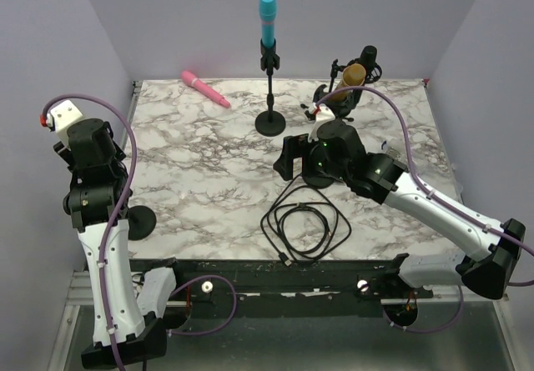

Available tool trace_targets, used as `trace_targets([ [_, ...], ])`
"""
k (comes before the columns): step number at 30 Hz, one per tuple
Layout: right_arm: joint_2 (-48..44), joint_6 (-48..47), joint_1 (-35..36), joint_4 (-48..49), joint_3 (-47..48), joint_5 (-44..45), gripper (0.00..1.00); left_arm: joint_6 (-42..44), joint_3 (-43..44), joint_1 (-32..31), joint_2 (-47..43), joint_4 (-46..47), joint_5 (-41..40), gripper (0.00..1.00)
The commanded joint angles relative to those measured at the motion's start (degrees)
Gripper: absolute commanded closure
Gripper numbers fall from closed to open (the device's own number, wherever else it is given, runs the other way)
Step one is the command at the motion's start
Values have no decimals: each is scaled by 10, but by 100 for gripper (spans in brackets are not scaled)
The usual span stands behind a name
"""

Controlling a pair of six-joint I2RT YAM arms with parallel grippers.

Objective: Remove the microphone from the stand

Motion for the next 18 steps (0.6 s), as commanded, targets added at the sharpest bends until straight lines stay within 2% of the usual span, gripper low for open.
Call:
trace_targets([
  [1, 1, -9, 3, -9, 13, -2, 0, -2, -16, 3, -12, 23, -3, 57],
  [6, 5, -14, 3, -8, 13, -6, 0, -3, -4, 3, -10, 10, -26, 56],
  [15, 1, -10, 3, -4, 2, -20, 0, -22, 24, 3, -32, -40, -45, 49],
  [18, -1, -7, 3, -1, -3, -25, 0, -24, 4, 3, -42, -29, -49, 49],
])
